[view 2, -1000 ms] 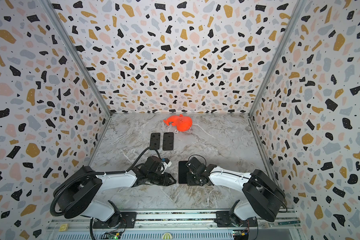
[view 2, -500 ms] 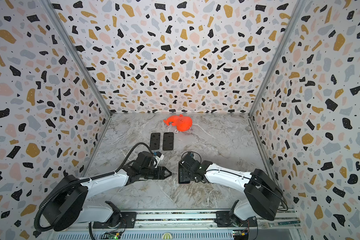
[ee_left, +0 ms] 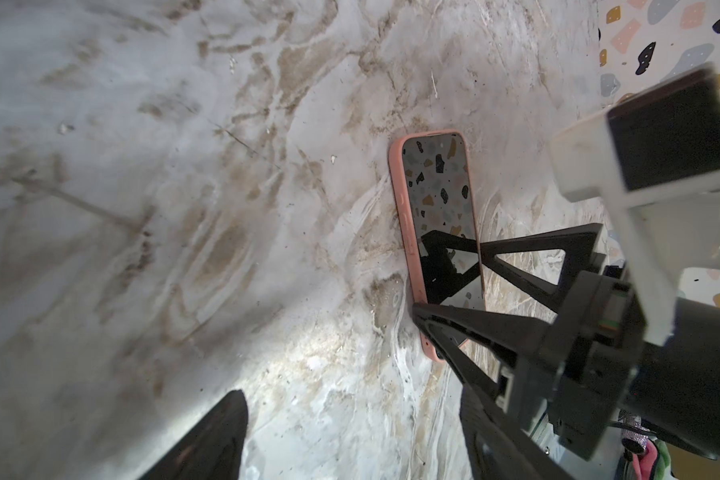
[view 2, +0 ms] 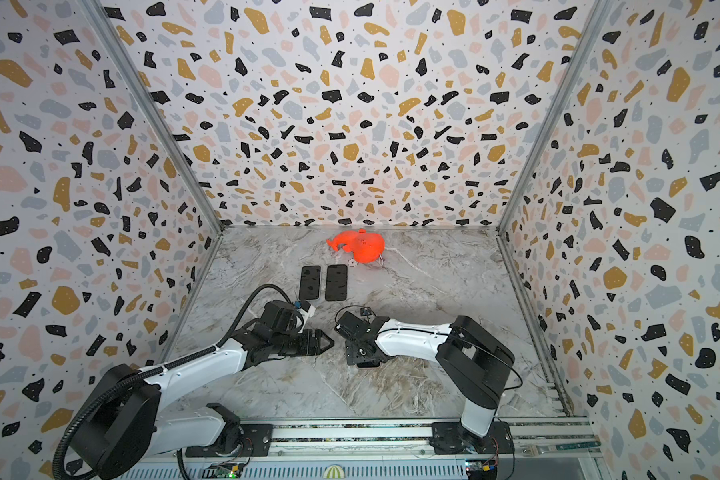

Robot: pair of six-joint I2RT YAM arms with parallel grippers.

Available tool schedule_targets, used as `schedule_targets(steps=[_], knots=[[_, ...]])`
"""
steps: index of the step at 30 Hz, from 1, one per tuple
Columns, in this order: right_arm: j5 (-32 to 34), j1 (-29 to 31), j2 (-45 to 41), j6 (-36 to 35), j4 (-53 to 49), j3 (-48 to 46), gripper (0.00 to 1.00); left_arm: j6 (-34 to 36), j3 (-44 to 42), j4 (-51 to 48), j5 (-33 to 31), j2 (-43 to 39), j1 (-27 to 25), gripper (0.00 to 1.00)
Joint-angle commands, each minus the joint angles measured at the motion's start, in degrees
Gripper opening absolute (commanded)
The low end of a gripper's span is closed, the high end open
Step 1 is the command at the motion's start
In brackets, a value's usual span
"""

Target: Put the phone into the phone case

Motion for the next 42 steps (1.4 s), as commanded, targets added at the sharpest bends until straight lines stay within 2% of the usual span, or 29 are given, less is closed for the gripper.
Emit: schedule_targets(steps=[1, 5, 10, 19, 27, 31, 34, 38, 42], knots=[[0.83, 0.45, 1.85, 1.53, -3.88, 0.86, 0.93, 0.89, -0.09, 0.18, 0.67, -0.69, 0.35, 0.82], [1.76, 0.23, 4.20, 1.83, -5.22, 2.29, 0.80, 0.81, -0.13, 0.17, 0.86, -1.10, 0.44, 0.82], [2.07, -0.83, 3.92, 1.48, -5.21, 2.29, 0.69, 0.85, 0.21, 0.05, 0.95, -1.13, 0.78, 0.81], [1.72, -6.50, -0.09, -3.53, -3.41, 4.11, 0.56, 2.19, 3.47, -1.58, 2.26, 0.05, 3.58, 0.81], [0.81, -15.41, 5.89, -13.60, -3.10, 15.84, 0.53, 5.24, 12.77, -5.11, -0.04, 4.44, 5.03, 0.81], [-0.56, -18.88, 12.09, -18.54, -3.75, 25.13, 0.52, 8.65, 19.90, -9.22, 0.63, 8.69, 10.43, 0.81], [-2.49, -20.91, 16.38, -20.86, -3.89, 31.34, 0.52, 10.08, 24.98, -11.90, 0.76, 12.54, 12.13, 0.81], [-4.40, -22.69, 22.31, -23.21, -5.44, 39.56, 0.51, 7.46, 25.59, -8.97, 1.73, 15.20, 12.14, 0.81], [-5.42, -23.31, 26.56, -24.57, -6.69, 45.43, 0.51, 7.96, 26.04, -9.74, 0.43, 16.37, 12.16, 0.82]])
